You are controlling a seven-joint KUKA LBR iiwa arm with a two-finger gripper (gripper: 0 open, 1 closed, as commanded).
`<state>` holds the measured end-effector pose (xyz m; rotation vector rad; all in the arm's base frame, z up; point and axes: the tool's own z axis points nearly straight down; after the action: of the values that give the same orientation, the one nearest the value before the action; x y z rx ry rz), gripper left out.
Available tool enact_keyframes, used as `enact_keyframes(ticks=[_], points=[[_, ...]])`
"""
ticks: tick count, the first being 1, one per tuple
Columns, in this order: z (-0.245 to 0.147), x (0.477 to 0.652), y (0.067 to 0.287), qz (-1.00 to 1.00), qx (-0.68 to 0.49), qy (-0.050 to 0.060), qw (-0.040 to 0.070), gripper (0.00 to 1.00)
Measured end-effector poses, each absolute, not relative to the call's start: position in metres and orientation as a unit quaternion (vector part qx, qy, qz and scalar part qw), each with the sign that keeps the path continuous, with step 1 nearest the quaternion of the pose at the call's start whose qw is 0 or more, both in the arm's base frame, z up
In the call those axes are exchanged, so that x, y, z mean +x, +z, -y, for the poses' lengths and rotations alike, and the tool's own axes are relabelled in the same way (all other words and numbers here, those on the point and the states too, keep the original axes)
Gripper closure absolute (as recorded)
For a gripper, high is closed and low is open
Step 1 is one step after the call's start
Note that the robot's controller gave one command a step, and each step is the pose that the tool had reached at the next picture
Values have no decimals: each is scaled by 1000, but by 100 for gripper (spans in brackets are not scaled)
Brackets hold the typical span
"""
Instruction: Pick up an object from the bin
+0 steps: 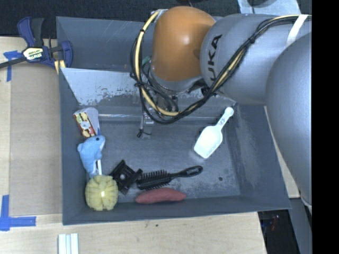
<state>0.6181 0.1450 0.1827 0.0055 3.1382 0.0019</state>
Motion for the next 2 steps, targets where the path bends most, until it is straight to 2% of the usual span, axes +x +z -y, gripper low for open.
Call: enact_keyframes(ticks=[1,2], points=[[-145,618,183,-1000,2,1,2,100],[-145,618,183,-1000,2,1,2,100]])
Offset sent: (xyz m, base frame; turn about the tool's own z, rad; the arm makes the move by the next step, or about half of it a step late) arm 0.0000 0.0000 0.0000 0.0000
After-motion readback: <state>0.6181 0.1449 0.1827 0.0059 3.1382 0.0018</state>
